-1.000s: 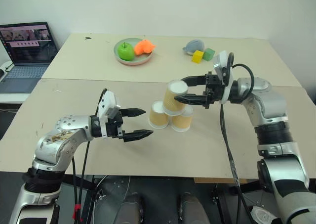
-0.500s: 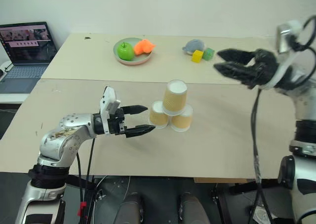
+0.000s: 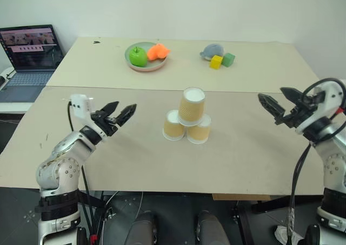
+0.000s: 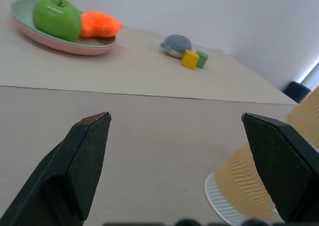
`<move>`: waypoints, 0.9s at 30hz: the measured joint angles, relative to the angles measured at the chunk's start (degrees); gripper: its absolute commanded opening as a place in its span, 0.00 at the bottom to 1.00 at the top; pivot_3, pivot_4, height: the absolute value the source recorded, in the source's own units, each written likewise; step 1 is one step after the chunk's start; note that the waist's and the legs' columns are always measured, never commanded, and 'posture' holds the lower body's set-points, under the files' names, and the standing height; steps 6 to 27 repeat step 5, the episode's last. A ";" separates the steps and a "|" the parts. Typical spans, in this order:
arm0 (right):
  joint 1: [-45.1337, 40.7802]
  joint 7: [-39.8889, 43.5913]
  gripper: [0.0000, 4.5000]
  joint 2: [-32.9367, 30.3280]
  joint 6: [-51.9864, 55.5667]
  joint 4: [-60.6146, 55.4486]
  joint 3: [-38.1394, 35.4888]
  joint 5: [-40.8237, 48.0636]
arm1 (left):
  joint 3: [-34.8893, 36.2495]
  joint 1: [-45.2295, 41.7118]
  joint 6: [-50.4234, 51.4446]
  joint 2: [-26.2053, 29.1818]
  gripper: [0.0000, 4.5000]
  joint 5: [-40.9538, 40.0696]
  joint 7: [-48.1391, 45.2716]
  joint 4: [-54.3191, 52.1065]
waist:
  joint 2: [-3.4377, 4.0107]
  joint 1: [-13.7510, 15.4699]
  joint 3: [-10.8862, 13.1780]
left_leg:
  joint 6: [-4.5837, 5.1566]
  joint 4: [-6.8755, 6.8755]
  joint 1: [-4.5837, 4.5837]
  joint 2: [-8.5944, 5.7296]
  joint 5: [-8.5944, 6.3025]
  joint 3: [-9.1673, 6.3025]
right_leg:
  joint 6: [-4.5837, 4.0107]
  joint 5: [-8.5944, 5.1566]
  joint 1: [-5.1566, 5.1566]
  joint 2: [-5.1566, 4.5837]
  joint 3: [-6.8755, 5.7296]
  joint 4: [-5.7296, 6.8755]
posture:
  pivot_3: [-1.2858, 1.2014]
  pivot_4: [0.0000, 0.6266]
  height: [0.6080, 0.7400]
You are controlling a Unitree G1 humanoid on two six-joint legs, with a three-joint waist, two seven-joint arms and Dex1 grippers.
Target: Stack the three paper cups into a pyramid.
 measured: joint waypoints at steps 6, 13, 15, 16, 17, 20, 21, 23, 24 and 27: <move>4.37 -5.64 1.00 3.44 -0.87 -0.93 0.33 -2.34 | 0.22 1.44 -4.45 -0.70 1.00 4.87 3.27 4.34 | 0.00 -0.05 0.00 | 0.00 0.02 0.00 -0.05 0.00 0.07 | 0.00 0.00 -0.03 0.00 0.05 0.03 | 0.52 0.24 0.53; 4.37 -5.64 1.00 3.44 -0.87 -0.93 0.33 -2.34 | 0.22 1.44 -4.45 -0.70 1.00 4.87 3.27 4.34 | 0.00 -0.05 0.00 | 0.00 0.02 0.00 -0.05 0.00 0.07 | 0.00 0.00 -0.03 0.00 0.05 0.03 | 0.52 0.24 0.53; 4.37 -5.64 1.00 3.44 -0.87 -0.93 0.33 -2.34 | 0.22 1.44 -4.45 -0.70 1.00 4.87 3.27 4.34 | 0.00 -0.05 0.00 | 0.00 0.02 0.00 -0.05 0.00 0.07 | 0.00 0.00 -0.03 0.00 0.05 0.03 | 0.52 0.24 0.53; 4.37 -5.64 1.00 3.44 -0.87 -0.93 0.33 -2.34 | 0.22 1.44 -4.45 -0.70 1.00 4.87 3.27 4.34 | 0.00 -0.05 0.00 | 0.00 0.02 0.00 -0.05 0.00 0.07 | 0.00 0.00 -0.03 0.00 0.05 0.03 | 0.52 0.24 0.53; 4.37 -5.64 1.00 3.44 -0.87 -0.93 0.33 -2.34 | 0.22 1.44 -4.45 -0.70 1.00 4.87 3.27 4.34 | 0.00 -0.05 0.00 | 0.00 0.02 0.00 -0.05 0.00 0.07 | 0.00 0.00 -0.03 0.00 0.05 0.03 | 0.52 0.24 0.53; 4.37 -5.64 1.00 3.44 -0.87 -0.93 0.33 -2.34 | 0.22 1.44 -4.45 -0.70 1.00 4.87 3.27 4.34 | 0.00 -0.05 0.00 | 0.00 0.02 0.00 -0.05 0.00 0.07 | 0.00 0.00 -0.03 0.00 0.05 0.03 | 0.52 0.24 0.53; 4.37 -5.64 1.00 3.44 -0.87 -0.93 0.33 -2.34 | 0.22 1.44 -4.45 -0.70 1.00 4.87 3.27 4.34 | 0.00 -0.05 0.00 | 0.00 0.02 0.00 -0.05 0.00 0.07 | 0.00 0.00 -0.03 0.00 0.05 0.03 | 0.52 0.24 0.53; 4.37 -5.64 1.00 3.44 -0.87 -0.93 0.33 -2.34 | 0.22 1.44 -4.45 -0.70 1.00 4.87 3.27 4.34 | 0.00 -0.05 0.00 | 0.00 0.02 0.00 -0.05 0.00 0.07 | 0.00 0.00 -0.03 0.00 0.05 0.03 | 0.52 0.24 0.53; 4.37 -5.64 1.00 3.44 -0.87 -0.93 0.33 -2.34 | 0.22 1.44 -4.45 -0.70 1.00 4.87 3.27 4.34 | 0.00 -0.05 0.00 | 0.00 0.02 0.00 -0.05 0.00 0.07 | 0.00 0.00 -0.03 0.00 0.05 0.03 | 0.52 0.24 0.53; 4.37 -5.64 1.00 3.44 -0.87 -0.93 0.33 -2.34 | 0.22 1.44 -4.45 -0.70 1.00 4.87 3.27 4.34 | 0.00 -0.05 0.00 | 0.00 0.02 0.00 -0.05 0.00 0.07 | 0.00 0.00 -0.03 0.00 0.05 0.03 | 0.52 0.24 0.53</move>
